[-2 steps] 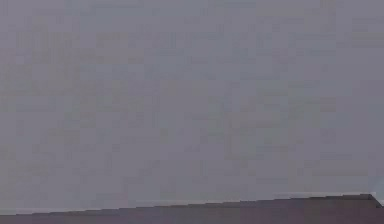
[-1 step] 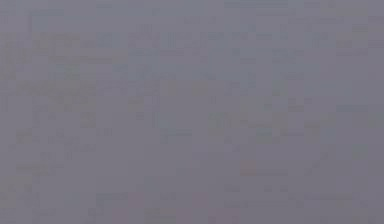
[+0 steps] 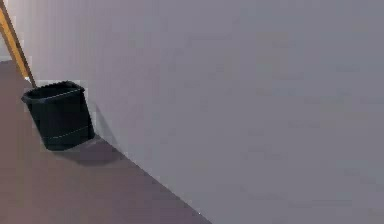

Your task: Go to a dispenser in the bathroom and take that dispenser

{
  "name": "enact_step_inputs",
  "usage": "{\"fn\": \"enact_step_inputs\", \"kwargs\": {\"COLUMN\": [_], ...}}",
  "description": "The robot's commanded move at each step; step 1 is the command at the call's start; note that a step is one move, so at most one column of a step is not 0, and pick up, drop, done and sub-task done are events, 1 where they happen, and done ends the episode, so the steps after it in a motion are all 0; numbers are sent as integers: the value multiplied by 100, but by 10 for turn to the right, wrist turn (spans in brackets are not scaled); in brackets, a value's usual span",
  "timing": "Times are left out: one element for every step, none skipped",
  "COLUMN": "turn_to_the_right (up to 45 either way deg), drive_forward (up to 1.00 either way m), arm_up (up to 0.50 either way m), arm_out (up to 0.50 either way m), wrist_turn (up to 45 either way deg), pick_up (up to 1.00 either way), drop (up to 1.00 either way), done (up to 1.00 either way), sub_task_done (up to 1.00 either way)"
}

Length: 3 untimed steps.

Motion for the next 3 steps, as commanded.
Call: {"fn": "enact_step_inputs", "kwargs": {"turn_to_the_right": [-180,0,-450], "drive_forward": [0,85,0], "arm_up": [0,0,0], "arm_out": [0,0,0], "wrist_turn": [0,0,0], "pick_up": [0,0,0], "drop": [0,0,0], "done": [0,0,0], "sub_task_done": [0,0,0]}}
